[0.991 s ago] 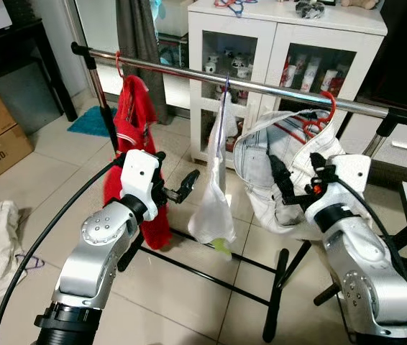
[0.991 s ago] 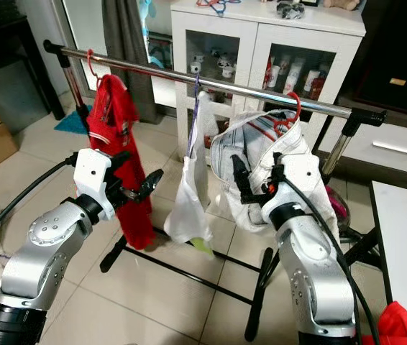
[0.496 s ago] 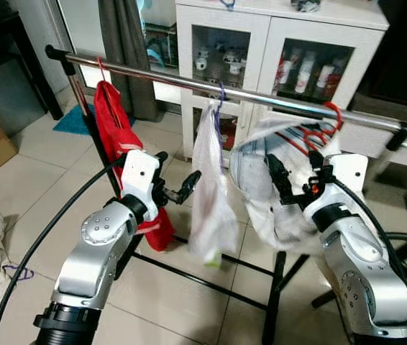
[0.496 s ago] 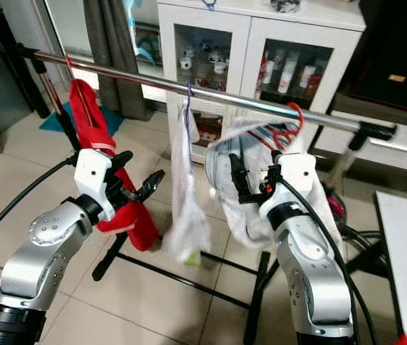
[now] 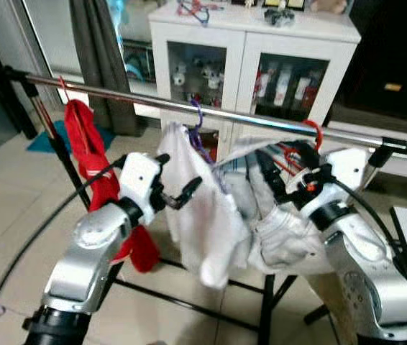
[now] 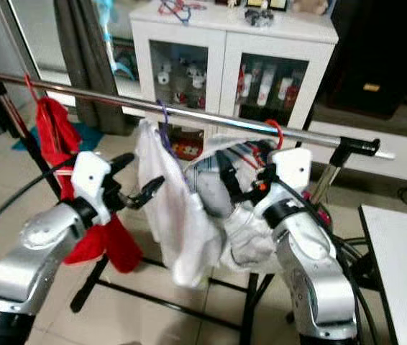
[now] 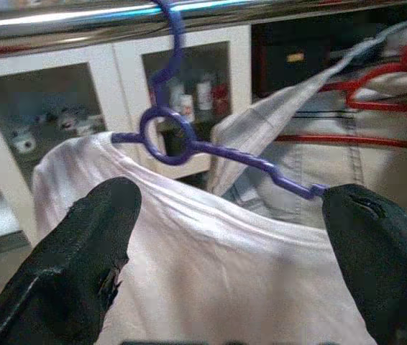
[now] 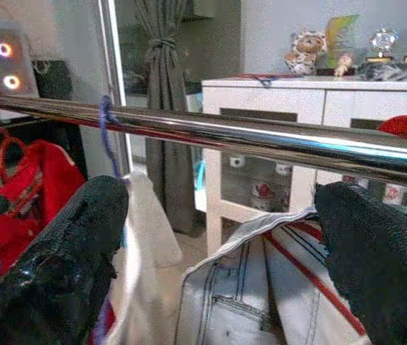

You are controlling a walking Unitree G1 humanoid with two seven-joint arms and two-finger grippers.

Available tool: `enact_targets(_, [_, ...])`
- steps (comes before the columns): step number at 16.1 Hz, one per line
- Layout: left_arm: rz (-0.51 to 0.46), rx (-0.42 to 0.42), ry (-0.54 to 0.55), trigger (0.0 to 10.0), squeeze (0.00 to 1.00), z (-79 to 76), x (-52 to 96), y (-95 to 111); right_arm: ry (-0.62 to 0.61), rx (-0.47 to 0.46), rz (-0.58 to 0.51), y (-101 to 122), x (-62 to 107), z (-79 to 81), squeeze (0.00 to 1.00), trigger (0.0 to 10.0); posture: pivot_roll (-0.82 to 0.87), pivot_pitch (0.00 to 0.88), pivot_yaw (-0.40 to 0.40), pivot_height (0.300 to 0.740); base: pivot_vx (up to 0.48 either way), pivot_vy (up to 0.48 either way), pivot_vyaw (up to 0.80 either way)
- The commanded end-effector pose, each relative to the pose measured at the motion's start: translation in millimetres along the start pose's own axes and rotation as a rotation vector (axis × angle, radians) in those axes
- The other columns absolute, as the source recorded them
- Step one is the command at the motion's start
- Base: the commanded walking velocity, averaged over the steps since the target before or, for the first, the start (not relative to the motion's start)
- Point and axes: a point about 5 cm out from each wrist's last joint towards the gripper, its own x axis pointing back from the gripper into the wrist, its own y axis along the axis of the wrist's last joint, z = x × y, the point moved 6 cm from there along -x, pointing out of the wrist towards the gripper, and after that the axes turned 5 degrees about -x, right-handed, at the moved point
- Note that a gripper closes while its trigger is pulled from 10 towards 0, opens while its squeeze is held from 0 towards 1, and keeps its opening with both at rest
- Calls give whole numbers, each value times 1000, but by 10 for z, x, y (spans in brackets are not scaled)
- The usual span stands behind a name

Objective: Hang hanger

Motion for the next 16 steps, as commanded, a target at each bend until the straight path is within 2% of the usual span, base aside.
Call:
enact_targets(1, [-20,0,-48,10000,0,-88,-17,52,40,7,13,20,39,39,1000,10000,-15,0,4,740,0,0,0])
enact_targets(2, [-19,-10,-90,10000,0,-130,3,60,69,30,36,8,50,88,1000,10000,-16,0,4,740,0,0,0])
enact_targets(4, [-20,-16,-126,10000,0,-162,29,62,65,77,72,-26,44,85,1000,10000,-18,0,4,740,0,0,0])
enact_targets(6, [-22,-9,-170,10000,0,-220,60,66,-26,103,133,-68,9,-74,1000,10000,-18,0,3,740,0,0,0])
enact_targets(9, [-14,7,-224,10000,0,-306,82,41,-131,80,154,-75,-47,-272,1000,10000,-20,0,4,740,0,0,0])
enact_targets(10, [-12,9,-237,10000,0,-324,86,36,-172,67,152,-71,-81,-343,835,10000,-21,0,6,740,0,0,0])
enact_targets(11, [-11,11,-251,10000,0,-342,91,32,-216,42,145,-54,-145,-422,0,10000,-21,0,6,740,0,0,0])
enact_targets(13, [-13,12,-262,10000,0,-350,92,35,-181,6,119,16,-283,-387,0,10000,-22,0,6,740,0,0,0])
enact_targets(16, [-14,12,-263,10000,0,-349,84,33,-58,10,77,115,-444,-213,0,10000,-20,0,4,740,0,0,0])
